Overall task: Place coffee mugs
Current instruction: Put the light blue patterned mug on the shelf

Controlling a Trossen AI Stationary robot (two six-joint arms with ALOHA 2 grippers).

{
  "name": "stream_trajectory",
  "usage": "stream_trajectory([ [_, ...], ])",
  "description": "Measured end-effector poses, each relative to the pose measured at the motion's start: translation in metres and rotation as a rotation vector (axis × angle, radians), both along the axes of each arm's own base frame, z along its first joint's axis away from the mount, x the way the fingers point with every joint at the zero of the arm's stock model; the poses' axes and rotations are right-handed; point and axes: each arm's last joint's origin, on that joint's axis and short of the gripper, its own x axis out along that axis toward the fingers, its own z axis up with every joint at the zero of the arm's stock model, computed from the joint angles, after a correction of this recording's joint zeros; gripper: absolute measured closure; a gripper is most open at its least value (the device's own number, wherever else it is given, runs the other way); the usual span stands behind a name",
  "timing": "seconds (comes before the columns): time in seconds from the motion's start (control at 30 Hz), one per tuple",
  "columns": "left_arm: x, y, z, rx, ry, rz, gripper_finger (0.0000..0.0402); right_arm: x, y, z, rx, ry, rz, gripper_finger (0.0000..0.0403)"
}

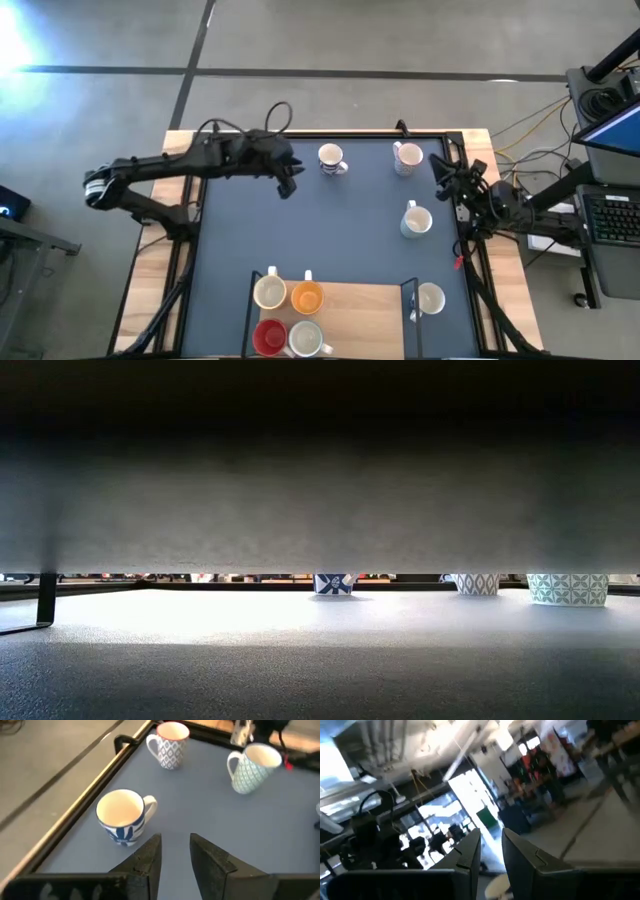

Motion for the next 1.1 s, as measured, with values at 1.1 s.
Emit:
stream_trajectory([
  [1.1, -0.036, -0.029, -0.013, -0.083, 0.042, -0.056, 0.0318, 0.029, 0.007, 0.017, 1.098, 0.978, 0.067, 0.0335],
])
